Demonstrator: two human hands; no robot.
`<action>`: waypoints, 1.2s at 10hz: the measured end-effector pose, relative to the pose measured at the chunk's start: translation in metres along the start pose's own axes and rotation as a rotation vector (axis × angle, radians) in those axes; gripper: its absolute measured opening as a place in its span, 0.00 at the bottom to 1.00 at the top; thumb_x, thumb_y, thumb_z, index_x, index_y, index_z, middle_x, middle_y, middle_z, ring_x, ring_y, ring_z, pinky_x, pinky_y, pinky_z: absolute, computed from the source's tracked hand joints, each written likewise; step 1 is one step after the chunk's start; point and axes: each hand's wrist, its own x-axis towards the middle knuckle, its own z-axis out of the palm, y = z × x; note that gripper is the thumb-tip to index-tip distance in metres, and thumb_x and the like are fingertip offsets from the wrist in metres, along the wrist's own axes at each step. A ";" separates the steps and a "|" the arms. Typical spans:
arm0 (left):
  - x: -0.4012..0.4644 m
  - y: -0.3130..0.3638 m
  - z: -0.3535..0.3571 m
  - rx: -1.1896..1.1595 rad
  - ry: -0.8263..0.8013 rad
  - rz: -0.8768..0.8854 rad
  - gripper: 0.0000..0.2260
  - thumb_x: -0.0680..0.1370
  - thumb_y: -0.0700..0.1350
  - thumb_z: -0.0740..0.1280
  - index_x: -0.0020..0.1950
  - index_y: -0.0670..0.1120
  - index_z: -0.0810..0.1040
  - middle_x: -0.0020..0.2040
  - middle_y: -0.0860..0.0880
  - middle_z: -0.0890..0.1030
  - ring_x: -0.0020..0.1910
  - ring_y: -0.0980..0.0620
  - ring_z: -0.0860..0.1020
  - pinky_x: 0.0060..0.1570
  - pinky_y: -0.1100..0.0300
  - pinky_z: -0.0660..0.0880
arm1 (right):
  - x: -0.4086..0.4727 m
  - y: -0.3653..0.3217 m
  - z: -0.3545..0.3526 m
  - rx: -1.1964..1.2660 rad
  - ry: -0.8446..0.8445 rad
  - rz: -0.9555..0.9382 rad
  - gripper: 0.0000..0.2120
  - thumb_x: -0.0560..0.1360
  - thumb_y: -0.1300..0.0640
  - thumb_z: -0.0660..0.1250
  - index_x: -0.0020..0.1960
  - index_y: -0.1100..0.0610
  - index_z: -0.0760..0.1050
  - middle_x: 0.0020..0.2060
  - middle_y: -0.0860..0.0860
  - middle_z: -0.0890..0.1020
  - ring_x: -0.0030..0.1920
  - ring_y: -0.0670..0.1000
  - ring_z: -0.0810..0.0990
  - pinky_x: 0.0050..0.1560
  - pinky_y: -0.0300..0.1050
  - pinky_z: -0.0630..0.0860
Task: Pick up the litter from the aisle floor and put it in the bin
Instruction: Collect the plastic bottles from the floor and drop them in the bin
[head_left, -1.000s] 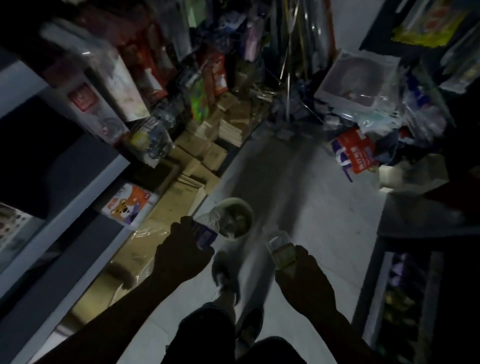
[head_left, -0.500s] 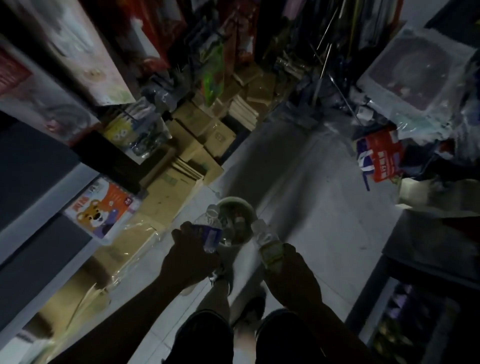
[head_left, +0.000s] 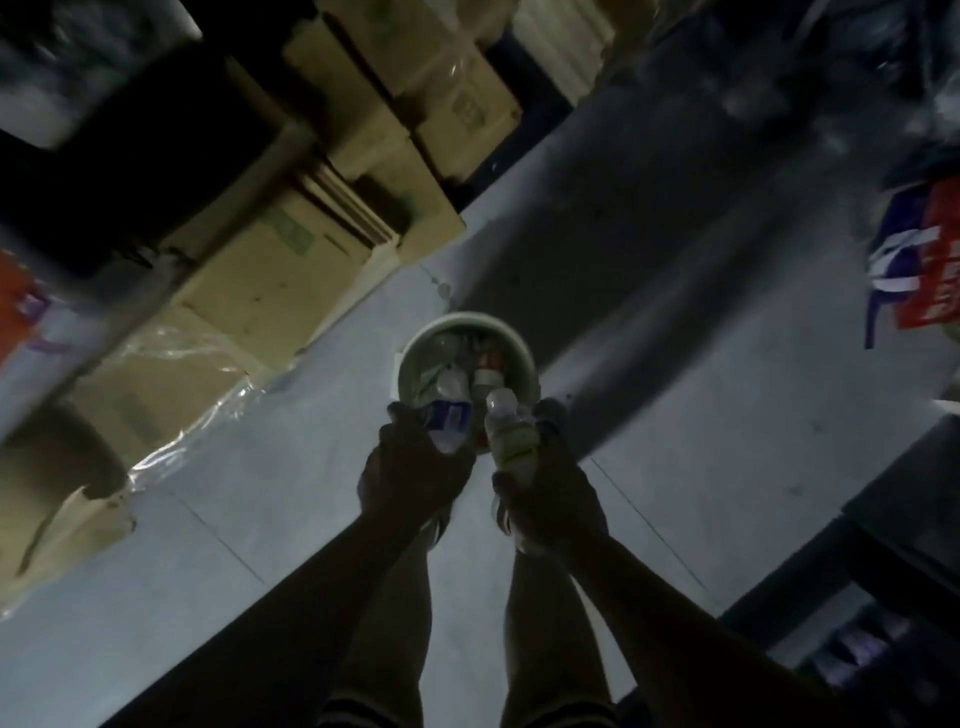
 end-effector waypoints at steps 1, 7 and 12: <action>0.046 -0.001 0.042 0.018 -0.009 -0.064 0.38 0.68 0.69 0.73 0.66 0.46 0.66 0.51 0.49 0.72 0.50 0.45 0.77 0.42 0.54 0.72 | 0.066 0.002 0.015 -0.010 0.068 -0.093 0.29 0.76 0.42 0.69 0.69 0.58 0.66 0.45 0.45 0.75 0.44 0.46 0.78 0.43 0.43 0.78; 0.109 -0.026 0.097 0.147 -0.003 0.031 0.30 0.74 0.60 0.69 0.73 0.51 0.66 0.66 0.46 0.71 0.61 0.46 0.73 0.50 0.56 0.71 | 0.144 0.016 0.026 -0.080 -0.053 -0.198 0.29 0.77 0.46 0.69 0.71 0.62 0.68 0.66 0.60 0.74 0.65 0.60 0.74 0.62 0.50 0.71; -0.096 0.060 -0.076 0.404 0.107 0.158 0.29 0.77 0.62 0.55 0.67 0.44 0.75 0.60 0.42 0.77 0.53 0.43 0.80 0.48 0.52 0.77 | -0.061 -0.055 -0.135 -0.451 0.005 -0.504 0.29 0.76 0.41 0.64 0.72 0.55 0.67 0.60 0.54 0.78 0.55 0.51 0.79 0.52 0.50 0.81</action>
